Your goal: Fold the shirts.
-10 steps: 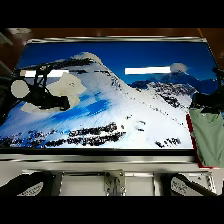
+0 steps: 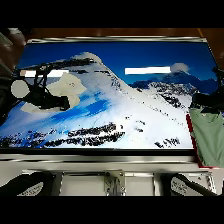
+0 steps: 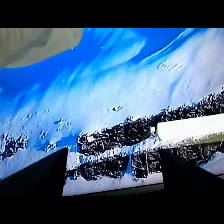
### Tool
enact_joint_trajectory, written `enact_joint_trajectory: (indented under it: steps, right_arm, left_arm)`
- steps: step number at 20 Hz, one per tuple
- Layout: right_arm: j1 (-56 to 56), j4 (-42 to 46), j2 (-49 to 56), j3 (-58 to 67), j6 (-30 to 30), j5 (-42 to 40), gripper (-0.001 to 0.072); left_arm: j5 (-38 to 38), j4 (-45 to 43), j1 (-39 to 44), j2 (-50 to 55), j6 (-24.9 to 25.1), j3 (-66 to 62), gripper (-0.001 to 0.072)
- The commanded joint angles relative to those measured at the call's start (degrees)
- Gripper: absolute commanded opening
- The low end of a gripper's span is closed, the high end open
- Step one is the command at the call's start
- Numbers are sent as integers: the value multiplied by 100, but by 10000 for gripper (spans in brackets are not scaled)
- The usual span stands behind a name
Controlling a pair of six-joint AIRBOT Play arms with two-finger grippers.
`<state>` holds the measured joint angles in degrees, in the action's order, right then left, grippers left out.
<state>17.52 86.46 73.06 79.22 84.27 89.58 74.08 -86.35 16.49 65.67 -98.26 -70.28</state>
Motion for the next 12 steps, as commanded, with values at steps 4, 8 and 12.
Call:
enact_joint_trajectory:
  steps: [4,8,12]
  right_arm:
    - [0,0,4,4,2,0,591]
    - [0,-24,7,4,9,-166,591]
    - [0,-387,4,4,15,-680,591]
  left_arm:
    - [0,0,-4,-2,0,2,720]
    - [-2,0,-4,-2,0,2,720]
    - [-957,138,-2,44,-48,7,720]
